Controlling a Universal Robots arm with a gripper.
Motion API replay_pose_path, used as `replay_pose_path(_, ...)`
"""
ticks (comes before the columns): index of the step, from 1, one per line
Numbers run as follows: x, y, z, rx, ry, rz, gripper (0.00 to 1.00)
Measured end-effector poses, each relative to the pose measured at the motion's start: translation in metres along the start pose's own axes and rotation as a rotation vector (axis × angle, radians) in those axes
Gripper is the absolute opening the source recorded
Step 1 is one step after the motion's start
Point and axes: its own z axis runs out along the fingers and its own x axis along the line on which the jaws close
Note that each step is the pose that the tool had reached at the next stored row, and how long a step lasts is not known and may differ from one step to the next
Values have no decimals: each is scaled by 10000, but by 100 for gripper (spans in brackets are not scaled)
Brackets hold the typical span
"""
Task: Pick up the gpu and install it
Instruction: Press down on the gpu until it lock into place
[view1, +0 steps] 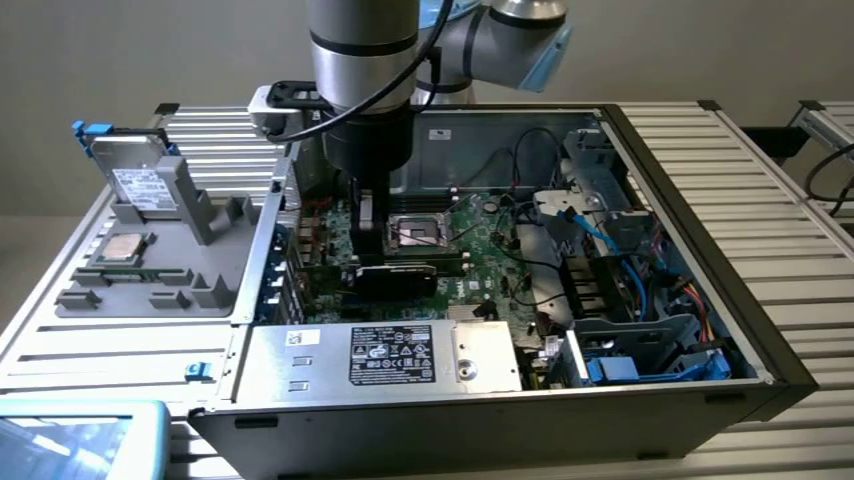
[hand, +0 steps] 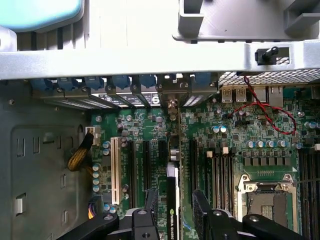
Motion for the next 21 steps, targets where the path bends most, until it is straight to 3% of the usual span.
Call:
replay_pose_path(4, 0, 0, 0, -1, 1, 0, 40)
replay_pose_path(11, -4, 12, 15, 5, 20, 19, 12)
replay_pose_path(18, -32, 105, 92, 146, 28, 69, 12)
replay_pose_path(21, -44, 135, 118, 243, 23, 98, 12)
